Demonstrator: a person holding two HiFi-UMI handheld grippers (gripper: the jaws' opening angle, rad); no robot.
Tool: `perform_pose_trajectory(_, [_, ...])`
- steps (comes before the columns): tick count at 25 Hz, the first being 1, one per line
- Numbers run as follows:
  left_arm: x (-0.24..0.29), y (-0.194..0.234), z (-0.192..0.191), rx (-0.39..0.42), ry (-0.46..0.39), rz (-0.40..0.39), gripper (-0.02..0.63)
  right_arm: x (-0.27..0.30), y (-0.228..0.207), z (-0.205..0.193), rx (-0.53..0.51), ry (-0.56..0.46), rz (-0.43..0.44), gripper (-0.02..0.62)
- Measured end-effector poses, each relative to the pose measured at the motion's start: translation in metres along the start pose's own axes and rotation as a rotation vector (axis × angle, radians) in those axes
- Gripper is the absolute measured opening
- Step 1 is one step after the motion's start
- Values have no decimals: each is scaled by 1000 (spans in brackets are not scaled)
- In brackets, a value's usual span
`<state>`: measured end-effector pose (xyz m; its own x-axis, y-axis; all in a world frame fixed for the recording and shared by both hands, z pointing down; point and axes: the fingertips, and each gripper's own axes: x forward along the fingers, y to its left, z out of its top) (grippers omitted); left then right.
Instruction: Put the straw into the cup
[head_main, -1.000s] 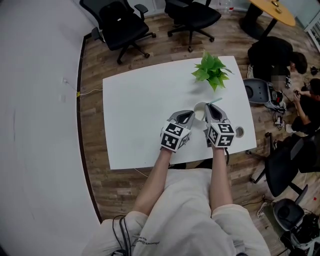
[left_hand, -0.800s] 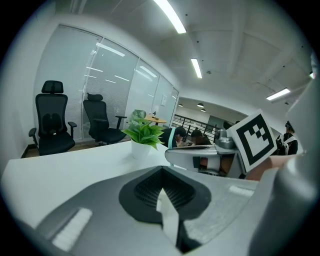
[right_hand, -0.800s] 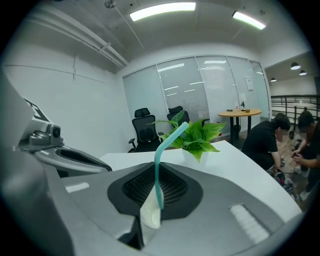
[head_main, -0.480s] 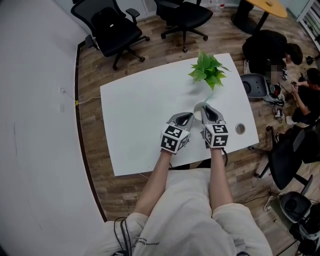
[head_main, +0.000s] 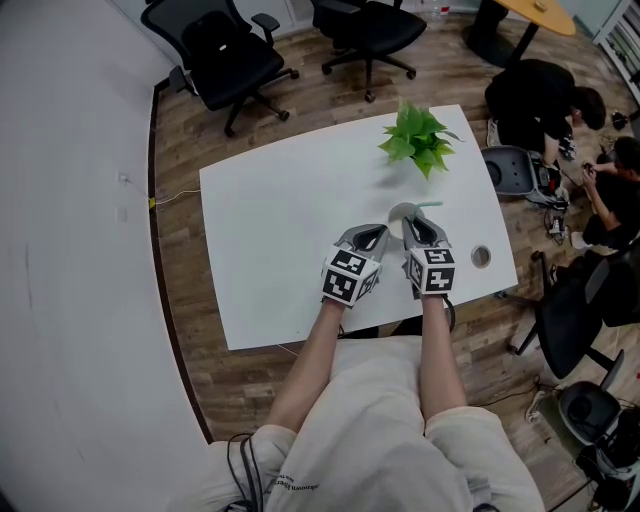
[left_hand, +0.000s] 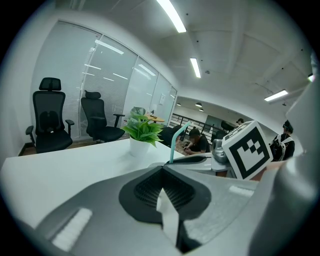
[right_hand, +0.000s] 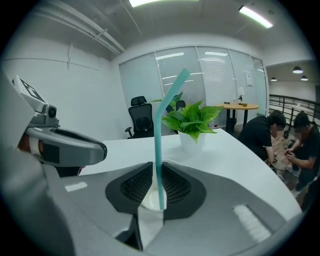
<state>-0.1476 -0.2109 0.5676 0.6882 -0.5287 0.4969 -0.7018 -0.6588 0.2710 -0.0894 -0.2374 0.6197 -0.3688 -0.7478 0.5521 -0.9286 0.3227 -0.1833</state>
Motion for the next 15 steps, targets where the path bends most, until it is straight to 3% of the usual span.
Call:
perform_pose_trajectory(7, [1,-1,-6,-67,-30,20,0,-6,7,-15,-71,59,32,75])
perform_pose_trajectory(15, [-5,-7,-5,-116,-60,88,0,-25,6,-16,-88,56,64,77])
